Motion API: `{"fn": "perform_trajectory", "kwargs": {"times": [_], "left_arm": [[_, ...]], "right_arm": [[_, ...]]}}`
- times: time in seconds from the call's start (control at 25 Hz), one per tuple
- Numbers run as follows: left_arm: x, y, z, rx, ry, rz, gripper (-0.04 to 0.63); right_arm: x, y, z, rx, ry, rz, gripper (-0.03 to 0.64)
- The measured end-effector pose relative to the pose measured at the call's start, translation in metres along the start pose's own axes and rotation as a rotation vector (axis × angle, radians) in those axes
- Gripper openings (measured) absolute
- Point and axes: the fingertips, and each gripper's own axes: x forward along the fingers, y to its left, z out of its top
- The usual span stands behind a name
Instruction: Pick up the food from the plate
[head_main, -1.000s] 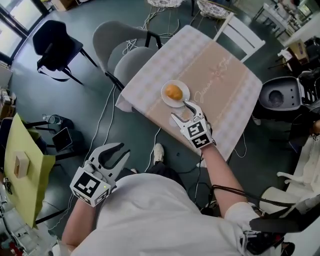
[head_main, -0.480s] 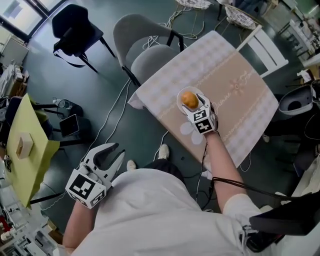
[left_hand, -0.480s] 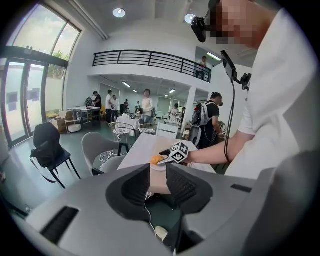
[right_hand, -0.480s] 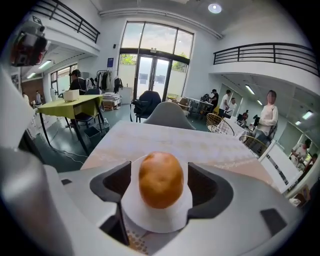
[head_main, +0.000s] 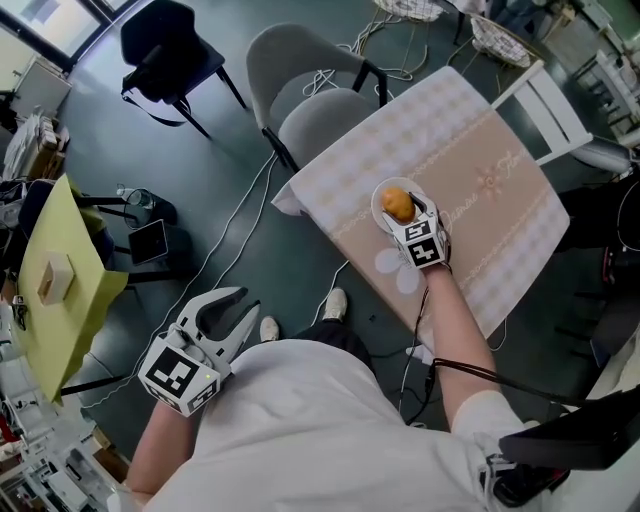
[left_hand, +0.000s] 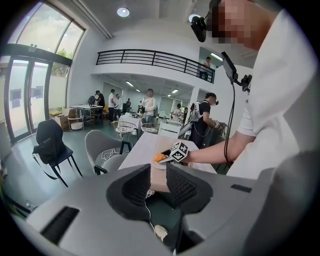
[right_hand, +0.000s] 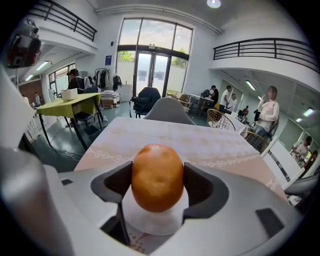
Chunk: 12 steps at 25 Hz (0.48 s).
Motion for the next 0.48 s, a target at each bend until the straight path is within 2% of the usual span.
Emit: {"fn": "perform_trajectory", "kwargs": {"times": [0.24, 0.48], "left_arm": [[-0.011, 0.003, 0.0, 0.009, -0.033, -0.032, 0.095], [-0.025, 0.005, -0.008, 0.018, -0.067, -0.104, 0.095]], "right_arm": [[-0.027, 0.013, 0.008, 0.046, -0.035, -0.026, 0.336], [-0.07, 0.045, 0.027, 0.059, -0.061, -0.056, 0.336]]}}
